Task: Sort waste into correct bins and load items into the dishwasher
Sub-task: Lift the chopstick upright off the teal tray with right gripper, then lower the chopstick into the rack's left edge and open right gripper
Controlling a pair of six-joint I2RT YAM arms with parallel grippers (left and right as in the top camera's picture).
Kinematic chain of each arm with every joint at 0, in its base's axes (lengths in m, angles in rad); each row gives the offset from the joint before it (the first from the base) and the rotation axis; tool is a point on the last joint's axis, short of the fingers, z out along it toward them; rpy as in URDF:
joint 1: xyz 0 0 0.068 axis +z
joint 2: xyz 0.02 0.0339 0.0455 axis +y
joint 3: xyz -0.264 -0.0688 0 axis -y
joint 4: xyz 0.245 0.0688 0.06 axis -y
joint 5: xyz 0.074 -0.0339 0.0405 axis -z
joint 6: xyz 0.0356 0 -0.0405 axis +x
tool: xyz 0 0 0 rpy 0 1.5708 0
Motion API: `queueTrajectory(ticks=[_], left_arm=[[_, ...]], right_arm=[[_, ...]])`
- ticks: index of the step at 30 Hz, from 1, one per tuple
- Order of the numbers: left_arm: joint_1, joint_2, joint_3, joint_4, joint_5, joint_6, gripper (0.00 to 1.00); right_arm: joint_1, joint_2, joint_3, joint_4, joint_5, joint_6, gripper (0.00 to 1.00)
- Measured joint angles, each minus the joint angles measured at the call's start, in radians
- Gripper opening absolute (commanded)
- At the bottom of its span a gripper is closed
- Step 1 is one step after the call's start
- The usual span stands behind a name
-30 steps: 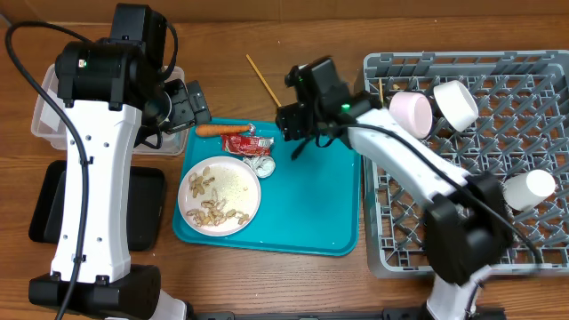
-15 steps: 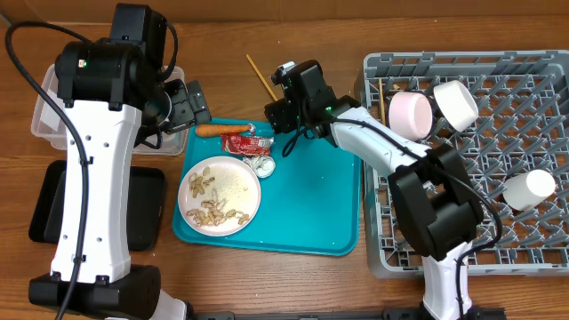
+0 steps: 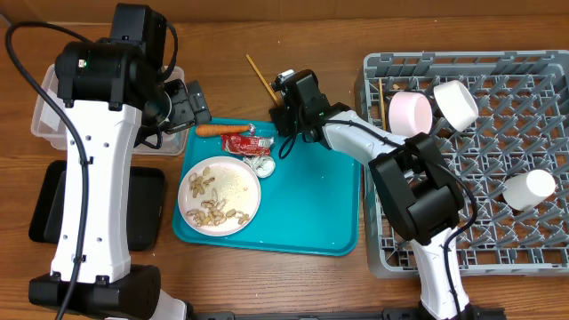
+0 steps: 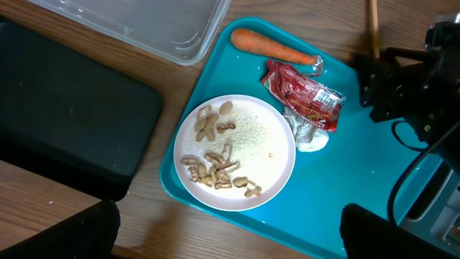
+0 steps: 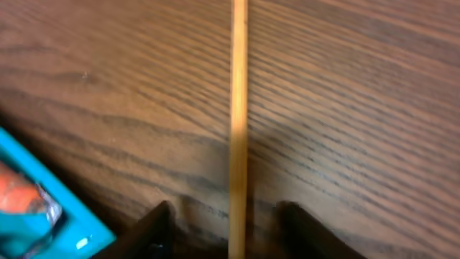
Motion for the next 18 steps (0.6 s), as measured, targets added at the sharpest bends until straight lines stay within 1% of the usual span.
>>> queueTrajectory(ticks=[3,5,13,15,18], left_arm=[[0.000,0.000,0.000,0.000,0.000,0.000,1.00],[0.000,0.000,0.000,0.000,0.000,0.000,1.00],[0.000,0.000,0.000,0.000,0.000,0.000,1.00],[0.000,0.000,0.000,0.000,0.000,0.000,1.00],[0.000,0.000,0.000,0.000,0.000,0.000,1.00]], right_arm=[[0.000,0.005,0.003,-0.007,0.006,-0.009,0.12],[0.000,0.009,0.004,-0.002,0.010,-0.011,0.04],[0.000,-0.005,0.005,-0.039,0.009,-0.010,0.04],[0.000,-0.029,0.004,-0.069,0.009,-0.016,0.04],[0.000,-0.110,0.004,-0.130,0.010,-0.021,0.04]])
